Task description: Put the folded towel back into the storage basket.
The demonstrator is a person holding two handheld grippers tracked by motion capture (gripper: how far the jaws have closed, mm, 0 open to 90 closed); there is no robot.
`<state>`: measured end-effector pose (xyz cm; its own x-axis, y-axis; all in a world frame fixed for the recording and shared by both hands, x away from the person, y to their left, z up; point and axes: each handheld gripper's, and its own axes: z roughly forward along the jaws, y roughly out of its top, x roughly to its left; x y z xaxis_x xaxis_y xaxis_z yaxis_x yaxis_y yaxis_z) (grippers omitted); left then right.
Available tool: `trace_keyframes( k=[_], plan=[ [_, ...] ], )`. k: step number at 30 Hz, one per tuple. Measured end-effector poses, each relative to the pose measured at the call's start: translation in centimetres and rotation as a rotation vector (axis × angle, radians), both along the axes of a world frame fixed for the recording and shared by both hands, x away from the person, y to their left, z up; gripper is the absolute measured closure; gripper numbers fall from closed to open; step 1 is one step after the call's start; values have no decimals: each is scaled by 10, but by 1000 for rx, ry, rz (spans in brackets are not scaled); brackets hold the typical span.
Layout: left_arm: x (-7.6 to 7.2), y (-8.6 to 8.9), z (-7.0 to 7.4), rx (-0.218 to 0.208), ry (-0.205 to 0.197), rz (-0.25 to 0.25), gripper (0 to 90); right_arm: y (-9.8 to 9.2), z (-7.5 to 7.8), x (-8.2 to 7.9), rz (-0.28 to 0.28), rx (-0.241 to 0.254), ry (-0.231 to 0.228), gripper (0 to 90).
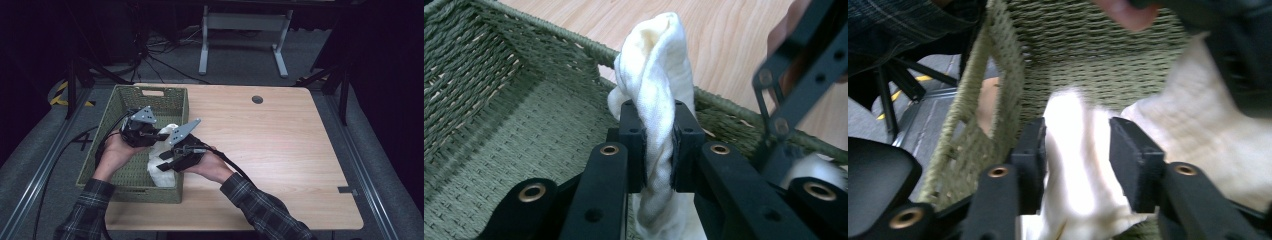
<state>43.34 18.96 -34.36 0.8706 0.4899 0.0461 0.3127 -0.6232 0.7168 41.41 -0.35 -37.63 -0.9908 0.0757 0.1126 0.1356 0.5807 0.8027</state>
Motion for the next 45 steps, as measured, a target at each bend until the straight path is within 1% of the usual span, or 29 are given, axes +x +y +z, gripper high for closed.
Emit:
trace_keyframes(
  k=[3,4,7,9,10,11,12,13,15,16,18,19,20,22,25,26,27,28,30,31,34,35,36,37,38,40,41,43,45],
  plan=[
    [5,-1,1,2,1,11,801,-9,6,4,-25,5,-17,516],
    [6,-1,1,-8,1,17,801,-12,7,5,-30,6,-20,505],
    [10,-1,4,-10,-2,29,800,-26,12,9,-57,6,-26,466],
    [17,-2,8,-27,-7,46,800,-36,15,11,-72,8,-33,449],
    [19,-2,9,-28,-10,49,799,-43,17,12,-77,9,-38,439],
    [19,-2,9,-28,-10,49,799,-43,17,12,-77,9,-38,439],
    [22,-3,11,-32,-18,53,798,-55,19,14,-91,8,-45,424],
    [24,-4,12,-34,-20,55,798,-55,19,14,-91,8,-45,424],
    [31,-7,15,-20,-27,62,796,-68,20,15,-105,9,-48,413],
    [34,-8,15,-18,-24,66,795,-77,21,15,-113,6,-56,407],
    [43,-9,14,-18,-27,67,791,-90,21,15,-123,2,-55,401],
    [47,-11,12,-26,-19,68,791,-96,20,15,-127,1,-53,398],
    [50,-13,11,-18,-19,71,789,-104,20,15,-138,-5,-57,397],
    [55,-15,7,-17,-19,71,788,-117,19,14,-148,-8,-59,396],
    [64,-16,2,-11,-17,90,777,-134,17,14,-165,-14,-62,394],
    [67,-16,0,-11,-15,107,762,-138,16,13,-170,-16,-60,392],
    [68,-16,-1,-16,-13,117,722,-144,14,13,-177,-14,-58,390],
    [69,-17,-2,-21,-17,140,669,-148,13,13,-181,-14,-58,388],
    [70,-17,-2,-23,-26,162,592,-159,9,12,-196,-21,-54,379],
    [69,-17,-1,-39,-27,174,565,-163,8,12,-201,-24,-54,374],
    [67,-20,3,-84,0,190,474,-181,1,12,-227,-31,-36,354],
    [66,-21,4,-92,4,187,454,-186,-1,13,-233,-35,-39,348],
    [66,-21,4,-92,4,187,435,-186,-1,13,-233,-35,-39,348],
    [63,-25,7,-107,23,189,435,-191,-2,12,-239,-37,-31,342],
    [61,-28,8,-122,26,188,395,-200,-4,13,-248,-38,-32,336],
    [56,-35,11,-130,39,177,373,-210,-6,13,-257,-40,-27,327],
    [54,-39,12,-126,36,173,357,-214,-6,13,-261,-38,-24,321],
    [49,-48,14,-132,45,167,336,-223,-7,13,-266,-35,-33,319],
    [44,-57,15,-141,52,160,317,-230,-7,14,-273,-38,-29,307]
  ],
)
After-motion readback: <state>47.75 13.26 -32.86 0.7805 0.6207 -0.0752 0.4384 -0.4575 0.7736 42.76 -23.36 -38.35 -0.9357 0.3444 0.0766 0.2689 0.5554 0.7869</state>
